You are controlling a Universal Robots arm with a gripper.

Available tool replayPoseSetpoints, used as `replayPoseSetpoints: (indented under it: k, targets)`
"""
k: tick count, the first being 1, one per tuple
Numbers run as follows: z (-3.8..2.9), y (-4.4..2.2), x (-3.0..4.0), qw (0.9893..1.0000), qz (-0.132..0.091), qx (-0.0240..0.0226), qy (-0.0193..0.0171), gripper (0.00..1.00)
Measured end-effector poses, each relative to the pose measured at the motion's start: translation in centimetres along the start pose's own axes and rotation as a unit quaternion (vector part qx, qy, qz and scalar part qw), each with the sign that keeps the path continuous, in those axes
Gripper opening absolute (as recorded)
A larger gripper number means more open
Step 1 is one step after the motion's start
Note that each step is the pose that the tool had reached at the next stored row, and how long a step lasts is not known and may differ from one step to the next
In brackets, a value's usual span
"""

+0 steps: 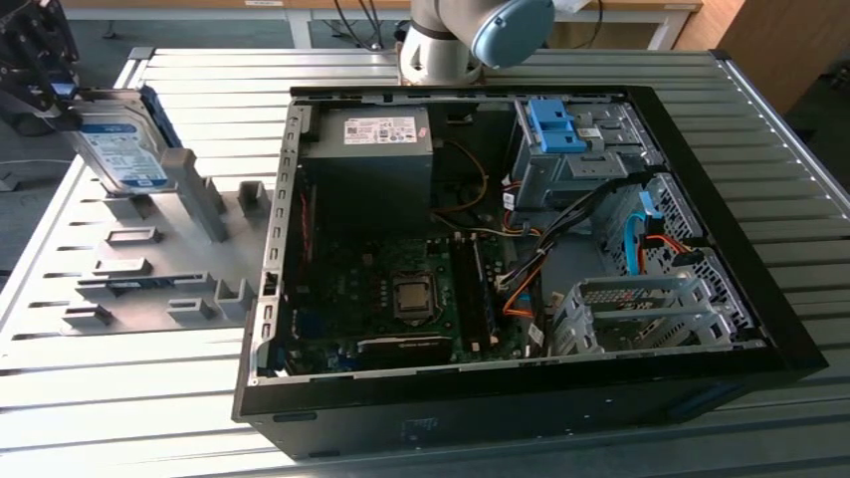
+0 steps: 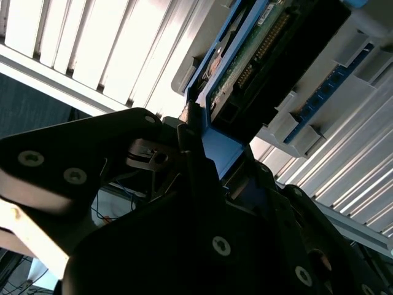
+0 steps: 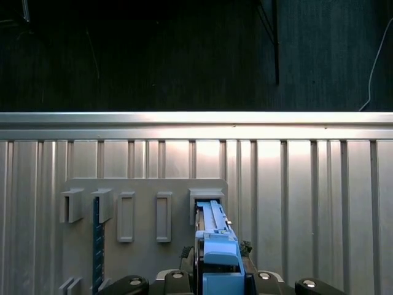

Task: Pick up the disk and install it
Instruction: 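Pick up the disk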

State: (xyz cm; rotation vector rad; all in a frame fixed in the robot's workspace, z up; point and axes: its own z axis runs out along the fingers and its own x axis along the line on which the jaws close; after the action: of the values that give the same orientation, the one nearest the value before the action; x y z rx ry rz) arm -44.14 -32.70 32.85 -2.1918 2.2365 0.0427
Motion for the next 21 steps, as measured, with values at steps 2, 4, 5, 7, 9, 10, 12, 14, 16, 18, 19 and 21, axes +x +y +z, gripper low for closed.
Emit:
replayPoseSetpoints:
  k: [2,4,5,7,9,10,12,14,16,18,19,21]
  targets:
    - [-0.07,0.00,0.00,1.0000,0.000,0.0000,0.0000,0.36]
    - [-0.14,0.00,0.00,1.0000,0.000,0.0000,0.0000,0.36]
    - [-0.18,0.00,0.00,1.0000,0.000,-0.0001,0.0000,0.36]
    - [-0.24,0.00,-0.01,1.0000,0.000,0.0000,0.0000,0.36]
    - [-0.30,0.00,-0.01,1.0000,0.000,0.0000,0.0000,0.36]
    - [-0.33,0.01,-0.01,1.0000,0.000,0.0000,0.0000,0.36]
    - [-0.38,0.01,-0.01,1.0000,0.000,0.0000,0.0000,0.36]
    - [-0.42,0.00,-0.01,1.0000,0.000,0.0000,0.0000,0.36]
    - [-0.47,0.01,-0.01,1.0000,0.000,-0.0001,0.0000,0.36]
    - [-0.51,0.01,-0.01,1.0000,0.000,0.0000,0.0000,0.36]
    - [-0.54,0.01,-0.01,1.0000,0.000,-0.0001,0.0000,0.36]
    - [-0.61,0.01,-0.01,1.0000,0.000,-0.0001,0.0000,0.36]
